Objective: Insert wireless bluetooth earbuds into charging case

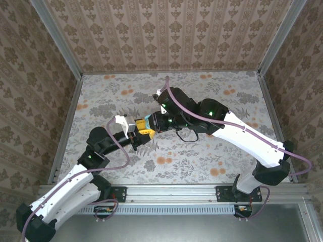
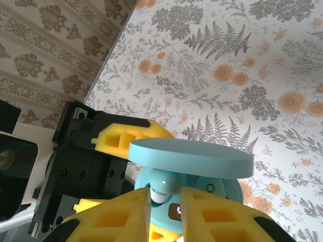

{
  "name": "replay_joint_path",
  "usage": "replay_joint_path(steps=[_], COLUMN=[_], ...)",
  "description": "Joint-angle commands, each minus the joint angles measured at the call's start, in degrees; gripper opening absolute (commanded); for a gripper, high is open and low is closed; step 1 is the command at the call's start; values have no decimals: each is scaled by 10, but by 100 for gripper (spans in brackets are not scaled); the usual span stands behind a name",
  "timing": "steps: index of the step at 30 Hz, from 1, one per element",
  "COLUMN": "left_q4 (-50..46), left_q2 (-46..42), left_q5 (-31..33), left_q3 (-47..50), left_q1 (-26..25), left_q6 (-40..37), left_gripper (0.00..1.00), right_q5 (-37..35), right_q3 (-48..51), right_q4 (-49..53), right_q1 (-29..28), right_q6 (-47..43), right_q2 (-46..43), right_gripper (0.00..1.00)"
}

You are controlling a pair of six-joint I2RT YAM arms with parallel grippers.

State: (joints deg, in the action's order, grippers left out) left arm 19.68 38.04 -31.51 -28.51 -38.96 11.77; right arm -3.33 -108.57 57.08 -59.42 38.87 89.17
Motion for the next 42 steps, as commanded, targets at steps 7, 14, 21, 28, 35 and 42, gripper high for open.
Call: replay_joint_path(steps=[7,14,21,28,35,42], left_q4=[12,9,6,2,11,29], left_q2=[-14,-22,-32,-43,-50,-49], left_q5=[-9,-11,-11,-17,-39,-49], left_q3=[-7,-5,-1,3,5,5], left_q1=[2,2,3,4,5,6], left_q6=[-11,-12,-13,-13,-3,11], left_gripper=[22,22,22,22,23,23], right_q5=[7,4,-1,33,121,143], right_q3=[-24,-34,-43,-6,134,197], right_q4=[37,33,43,0,-155,-213], right_q1=[-2,-3,0,9,33,33], right_q6=[21,8,-11,-68,-103,-177], right_q2=[33,47,61,35,-53,-113], right_gripper=[26,23,16,14,14,16])
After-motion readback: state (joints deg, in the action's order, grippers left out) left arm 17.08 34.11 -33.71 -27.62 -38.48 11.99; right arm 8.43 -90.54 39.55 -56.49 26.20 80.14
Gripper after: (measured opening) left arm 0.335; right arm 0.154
